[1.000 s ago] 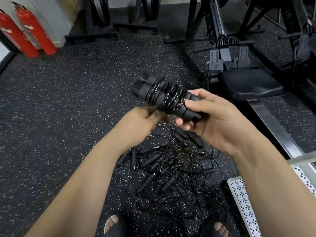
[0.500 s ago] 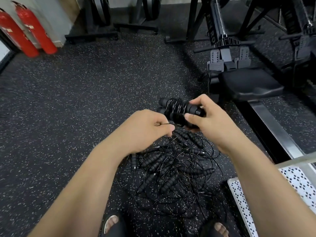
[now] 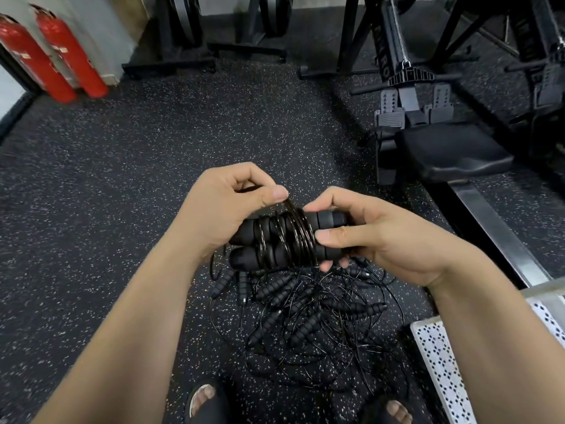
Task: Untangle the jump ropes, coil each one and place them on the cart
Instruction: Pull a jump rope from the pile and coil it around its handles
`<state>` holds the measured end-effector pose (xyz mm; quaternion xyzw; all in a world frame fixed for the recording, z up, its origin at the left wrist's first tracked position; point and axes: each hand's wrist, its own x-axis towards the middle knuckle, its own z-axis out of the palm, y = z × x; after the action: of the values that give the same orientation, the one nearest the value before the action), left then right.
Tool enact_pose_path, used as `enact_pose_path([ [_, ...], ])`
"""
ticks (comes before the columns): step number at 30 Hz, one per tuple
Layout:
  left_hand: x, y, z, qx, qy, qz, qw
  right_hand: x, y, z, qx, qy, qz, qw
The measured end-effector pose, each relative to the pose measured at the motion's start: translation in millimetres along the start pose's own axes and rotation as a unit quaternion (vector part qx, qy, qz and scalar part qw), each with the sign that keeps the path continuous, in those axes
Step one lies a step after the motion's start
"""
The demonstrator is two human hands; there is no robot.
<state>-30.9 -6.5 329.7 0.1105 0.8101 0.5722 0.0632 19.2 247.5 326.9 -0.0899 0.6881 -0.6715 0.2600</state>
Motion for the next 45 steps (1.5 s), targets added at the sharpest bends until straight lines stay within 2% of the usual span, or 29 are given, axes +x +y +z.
enact_pose_path([
  [4,1.7,-3.9,-2.3,-0.068,-0.009,-0.009,0.998,-5.9,-3.3,-4.1,0.018,-0.027,-0.018,0.999],
  [8,4.5,-10.4,-0.5,-0.059,-0.028,-0.048,0.997,-10.1,-7.3,-2.7,0.056,-0.045,-0.035,0.997],
  [10,2.4,-8.6,4.4,-0.092,-0.044,-0.044,0.994,-10.3,-9.6,-1.5,0.091,-0.038,-0.054,0.994],
  [12,-1.6,-7.6,10.3,-0.09,-0.011,-0.078,0.993,-9.5,-11.7,-1.4,0.126,-0.027,-0.08,0.988],
  [14,-7.3,-9.8,15.7,-0.091,0.007,-0.124,0.988,-8.4,-13.4,-1.4,0.146,-0.01,-0.105,0.984],
  [18,-0.7,-5.0,35.8,-0.052,-0.027,-0.105,0.993,-2.2,-12.9,-0.5,0.21,0.059,-0.139,0.966],
  [21,-2.8,-1.3,42.2,-0.012,-0.073,-0.084,0.994,4.2,-8.9,-0.6,0.239,0.143,-0.154,0.948],
  [23,-4.4,1.7,46.8,0.03,-0.098,-0.08,0.992,7.2,-4.2,-3.7,0.215,0.205,-0.162,0.941],
  [27,-5.6,-0.7,48.2,0.156,-0.135,-0.079,0.975,12.6,9.7,-12.2,0.078,0.322,-0.148,0.932],
  [32,-6.6,1.2,48.2,0.245,-0.148,-0.063,0.956,20.4,28.9,-17.0,-0.142,0.392,-0.098,0.904],
  [35,-6.9,4.4,44.1,0.296,-0.119,-0.026,0.947,19.7,28.7,-15.8,-0.252,0.367,-0.038,0.895],
  [38,-7.3,5.7,38.4,0.313,-0.068,0.003,0.947,20.8,29.9,-12.9,-0.295,0.271,0.015,0.916],
  [40,-8.7,5.9,36.3,0.28,-0.054,0.007,0.959,20.3,31.1,-10.9,-0.305,0.195,0.041,0.931],
  [42,-8.6,5.1,34.0,0.23,-0.063,0.0,0.971,16.9,28.4,-7.3,-0.264,0.116,0.048,0.956],
  [45,-6.0,5.7,24.3,0.137,-0.092,-0.028,0.986,7.3,18.8,-3.8,-0.139,0.022,0.053,0.989],
])
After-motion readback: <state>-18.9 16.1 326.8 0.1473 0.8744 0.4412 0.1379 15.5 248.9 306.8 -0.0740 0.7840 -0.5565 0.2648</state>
